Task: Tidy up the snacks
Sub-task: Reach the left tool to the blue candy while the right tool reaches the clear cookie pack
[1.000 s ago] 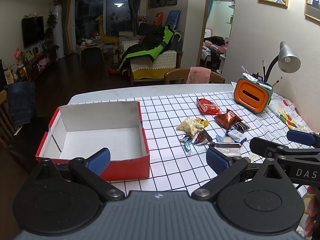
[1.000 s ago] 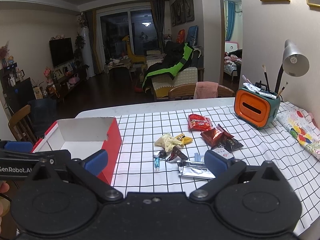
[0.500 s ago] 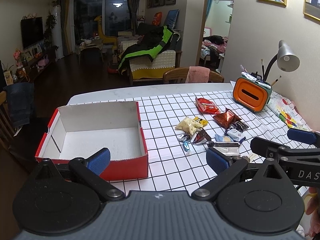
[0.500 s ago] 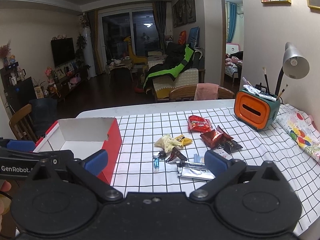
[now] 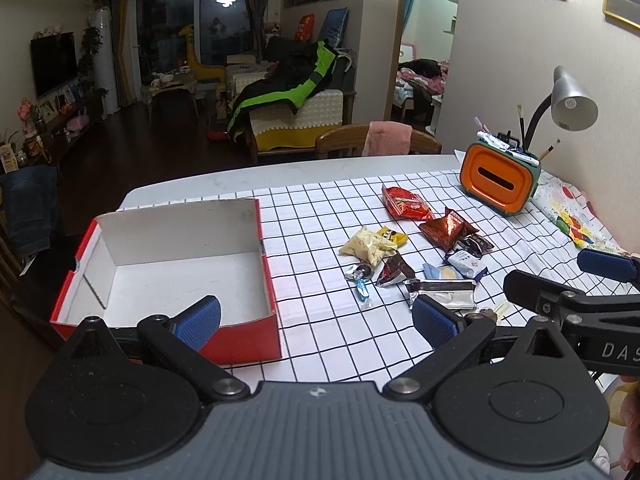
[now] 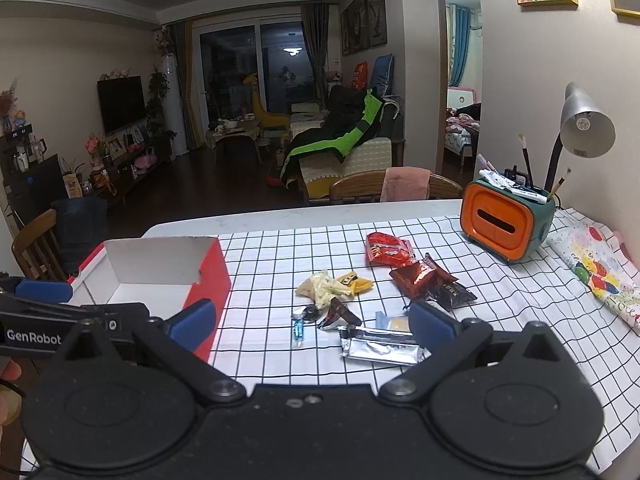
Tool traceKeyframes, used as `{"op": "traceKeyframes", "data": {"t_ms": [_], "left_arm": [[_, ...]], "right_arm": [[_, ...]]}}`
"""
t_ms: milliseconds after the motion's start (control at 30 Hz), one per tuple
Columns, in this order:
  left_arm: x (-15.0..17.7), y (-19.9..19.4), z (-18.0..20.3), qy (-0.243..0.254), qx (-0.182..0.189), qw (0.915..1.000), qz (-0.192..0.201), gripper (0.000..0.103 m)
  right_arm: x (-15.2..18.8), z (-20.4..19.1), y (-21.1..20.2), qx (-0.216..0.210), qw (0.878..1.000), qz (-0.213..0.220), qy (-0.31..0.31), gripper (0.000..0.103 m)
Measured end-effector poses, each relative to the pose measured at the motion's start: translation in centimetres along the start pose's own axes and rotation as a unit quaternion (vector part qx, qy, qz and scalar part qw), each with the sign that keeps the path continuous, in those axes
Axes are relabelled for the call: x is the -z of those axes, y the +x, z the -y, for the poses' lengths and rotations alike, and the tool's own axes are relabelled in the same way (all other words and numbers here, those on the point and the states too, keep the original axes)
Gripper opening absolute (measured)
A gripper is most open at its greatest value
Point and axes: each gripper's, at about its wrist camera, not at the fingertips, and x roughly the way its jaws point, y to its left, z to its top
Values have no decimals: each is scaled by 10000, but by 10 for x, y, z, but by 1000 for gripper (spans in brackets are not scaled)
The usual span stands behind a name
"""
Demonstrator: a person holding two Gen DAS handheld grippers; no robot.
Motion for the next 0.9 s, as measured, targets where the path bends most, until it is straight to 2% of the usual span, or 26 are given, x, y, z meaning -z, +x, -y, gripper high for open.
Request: {"op": "traceKeyframes", "data": {"t_ms": [200,433,733,900], "left_arm": [[-9,27,16,159,47,9997,-179,103],[-17,71,38,512,2,9976,-476,103],[-27,140,58,642,-12,9938,-910,103],[-28,177,65,659,-82,9909,-1170,102]], "right_arm": [[-3,19,18,-33,10000,-62,-31,103],[5,61,52,29,9995,-290,119,103],[25,119,103,52,9946,-1001,260,100],[39,139,132,-74,9884,-1483,311,98]]}}
